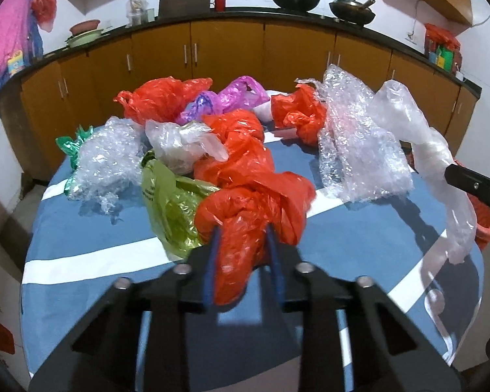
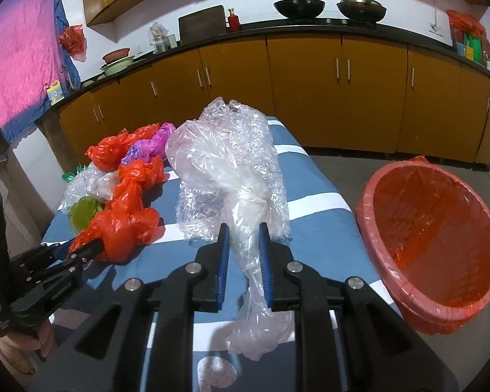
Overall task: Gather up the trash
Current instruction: 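Carry both bags over the wastebasket and open both grippers to drop them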
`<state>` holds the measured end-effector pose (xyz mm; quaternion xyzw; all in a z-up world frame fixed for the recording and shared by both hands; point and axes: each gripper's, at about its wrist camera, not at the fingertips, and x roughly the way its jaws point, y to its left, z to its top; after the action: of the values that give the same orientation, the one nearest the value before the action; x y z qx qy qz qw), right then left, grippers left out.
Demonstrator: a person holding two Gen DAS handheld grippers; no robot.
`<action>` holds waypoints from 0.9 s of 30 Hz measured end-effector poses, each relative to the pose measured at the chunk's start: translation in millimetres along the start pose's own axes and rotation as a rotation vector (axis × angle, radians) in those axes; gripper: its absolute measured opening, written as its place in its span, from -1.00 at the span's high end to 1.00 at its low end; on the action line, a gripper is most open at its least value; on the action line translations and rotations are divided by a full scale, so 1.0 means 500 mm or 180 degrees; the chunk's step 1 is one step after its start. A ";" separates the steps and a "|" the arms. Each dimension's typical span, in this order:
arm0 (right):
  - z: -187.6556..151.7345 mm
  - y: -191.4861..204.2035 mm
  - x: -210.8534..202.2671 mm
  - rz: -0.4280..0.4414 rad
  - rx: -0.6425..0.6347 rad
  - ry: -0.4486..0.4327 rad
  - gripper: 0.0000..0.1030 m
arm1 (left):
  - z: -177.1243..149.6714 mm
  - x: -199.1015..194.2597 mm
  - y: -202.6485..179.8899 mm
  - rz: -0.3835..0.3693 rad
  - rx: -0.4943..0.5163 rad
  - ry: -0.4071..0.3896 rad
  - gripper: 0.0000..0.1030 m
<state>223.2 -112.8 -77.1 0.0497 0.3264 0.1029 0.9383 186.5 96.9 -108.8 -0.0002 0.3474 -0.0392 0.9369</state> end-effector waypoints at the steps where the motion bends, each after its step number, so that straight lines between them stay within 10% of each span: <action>1: 0.000 -0.002 -0.003 -0.0003 0.0007 -0.0009 0.64 | -0.001 -0.003 -0.001 -0.0012 -0.0004 -0.0007 0.65; 19: 0.015 -0.063 -0.103 -0.0040 0.0111 -0.0330 0.64 | 0.061 -0.151 -0.062 -0.0252 0.0024 -0.0486 0.73; 27: 0.022 -0.213 -0.157 -0.0550 0.0392 -0.0469 0.64 | 0.136 -0.139 -0.196 -0.0576 0.0118 -0.0604 0.73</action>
<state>187.1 -234.7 -38.0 0.0863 0.2653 -0.0023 0.9603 171.1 2.6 -9.0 -0.0180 0.2549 -0.1298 0.9580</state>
